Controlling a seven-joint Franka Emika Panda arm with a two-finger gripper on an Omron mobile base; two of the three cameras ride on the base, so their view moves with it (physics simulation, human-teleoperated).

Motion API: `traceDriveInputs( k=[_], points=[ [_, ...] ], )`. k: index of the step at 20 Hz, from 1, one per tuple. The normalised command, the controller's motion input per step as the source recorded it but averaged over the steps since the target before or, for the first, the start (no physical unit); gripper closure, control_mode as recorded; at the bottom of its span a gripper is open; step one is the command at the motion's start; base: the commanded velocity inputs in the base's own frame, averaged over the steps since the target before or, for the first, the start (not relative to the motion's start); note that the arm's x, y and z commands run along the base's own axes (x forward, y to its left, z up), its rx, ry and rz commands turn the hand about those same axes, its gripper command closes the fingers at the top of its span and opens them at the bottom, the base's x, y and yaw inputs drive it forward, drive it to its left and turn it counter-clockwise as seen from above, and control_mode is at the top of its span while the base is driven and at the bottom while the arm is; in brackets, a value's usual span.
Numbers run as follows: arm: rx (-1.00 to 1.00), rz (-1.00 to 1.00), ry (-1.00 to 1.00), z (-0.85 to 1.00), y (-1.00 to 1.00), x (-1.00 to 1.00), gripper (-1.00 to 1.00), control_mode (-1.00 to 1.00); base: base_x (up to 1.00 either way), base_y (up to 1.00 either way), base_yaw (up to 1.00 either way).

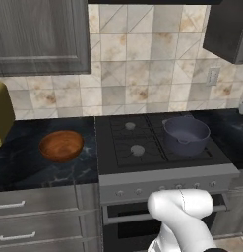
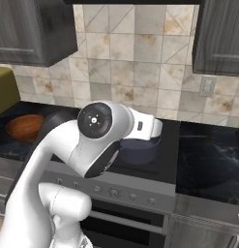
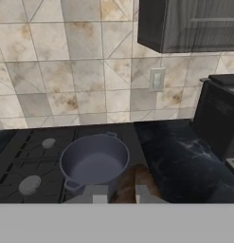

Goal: Open the cabinet and move the ladle to the pot. Then close the cabinet.

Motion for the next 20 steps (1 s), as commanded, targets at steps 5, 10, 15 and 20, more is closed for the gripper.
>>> traceDriveInputs(
  k=[5, 10, 15, 20],
  points=[
    [-0.01, 0.0, 0.0, -0.06, -0.01, 0.0, 1.0, -1.0, 0.0, 0.0, 0.0],
    [-0.03, 0.0, 0.0, -0.07, 0.04, 0.0, 1.0, -1.0, 0.0, 0.0, 0.0],
    [-0.07, 0.0, 0.03, -0.15, 0.32, 0.17, 1.0, -1.0, 0.0, 0.0, 0.0],
    [-0.11, 0.0, 0.11, -0.22, 0.48, 0.4, 1.0, -1.0, 0.0, 0.0, 0.0]
  ],
)
